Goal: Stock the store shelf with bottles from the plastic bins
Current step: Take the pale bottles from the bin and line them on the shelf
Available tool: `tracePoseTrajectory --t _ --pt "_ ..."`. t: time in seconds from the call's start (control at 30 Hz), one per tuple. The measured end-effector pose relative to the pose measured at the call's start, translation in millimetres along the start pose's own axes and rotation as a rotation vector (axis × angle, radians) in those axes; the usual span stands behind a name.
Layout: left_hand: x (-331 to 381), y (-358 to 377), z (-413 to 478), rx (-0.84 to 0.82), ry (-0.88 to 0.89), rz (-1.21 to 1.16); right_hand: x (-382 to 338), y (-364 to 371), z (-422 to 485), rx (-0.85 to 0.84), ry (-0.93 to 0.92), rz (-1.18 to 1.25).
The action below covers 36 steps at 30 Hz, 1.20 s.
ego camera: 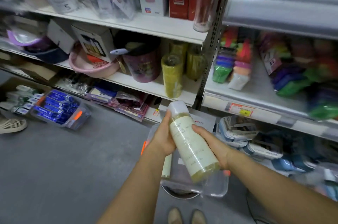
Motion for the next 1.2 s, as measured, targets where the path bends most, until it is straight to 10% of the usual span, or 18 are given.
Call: tracePoseTrajectory --t 1.2 --pt "110 154 -225 -0.189 0.530 0.252 -124 26 -202 -0.012 -0.603 -0.054"
Point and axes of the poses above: each hand's wrist, its own z-axis towards the middle knuckle, its own y-axis out of the palm, x = y × z, the point moved 3 cm from there along z, towards the middle knuckle, and after that the axes turned 12 degrees about x, right-handed, at the moved point
